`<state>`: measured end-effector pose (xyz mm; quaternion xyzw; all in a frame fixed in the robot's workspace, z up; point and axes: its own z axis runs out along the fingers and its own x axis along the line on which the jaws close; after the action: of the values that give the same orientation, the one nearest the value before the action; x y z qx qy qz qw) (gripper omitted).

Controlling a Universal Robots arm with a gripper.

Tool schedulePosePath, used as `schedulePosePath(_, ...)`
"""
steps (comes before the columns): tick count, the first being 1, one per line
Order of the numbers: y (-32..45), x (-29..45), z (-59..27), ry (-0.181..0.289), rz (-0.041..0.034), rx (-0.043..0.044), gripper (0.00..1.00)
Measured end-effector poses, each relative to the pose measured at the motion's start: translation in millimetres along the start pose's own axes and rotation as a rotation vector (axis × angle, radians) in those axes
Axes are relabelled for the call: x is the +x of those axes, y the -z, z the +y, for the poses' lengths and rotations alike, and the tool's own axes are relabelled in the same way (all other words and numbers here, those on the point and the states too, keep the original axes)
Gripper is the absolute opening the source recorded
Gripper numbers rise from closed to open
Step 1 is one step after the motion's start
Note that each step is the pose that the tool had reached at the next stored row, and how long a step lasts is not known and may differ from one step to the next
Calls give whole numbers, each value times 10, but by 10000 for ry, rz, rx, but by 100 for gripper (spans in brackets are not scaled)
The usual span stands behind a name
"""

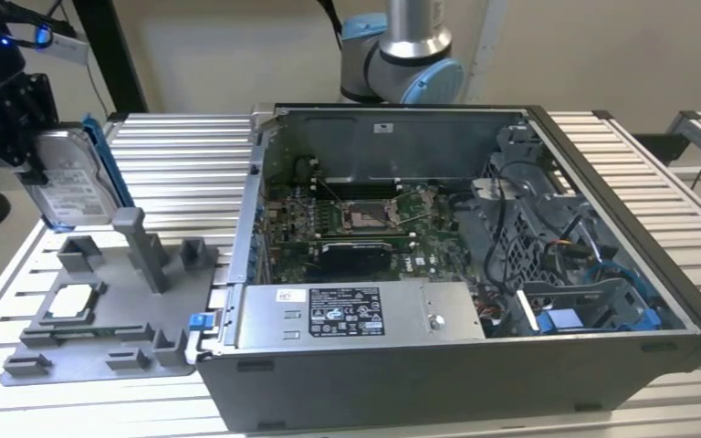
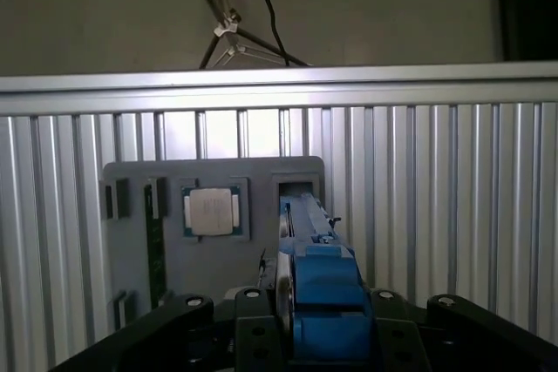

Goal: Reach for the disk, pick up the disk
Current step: 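Pick up the disk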

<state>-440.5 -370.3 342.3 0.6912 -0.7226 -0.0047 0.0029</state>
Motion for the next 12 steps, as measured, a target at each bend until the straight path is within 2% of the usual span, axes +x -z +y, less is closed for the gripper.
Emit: schedulePosePath(12, 167, 0, 2, 0, -1, 1, 0)
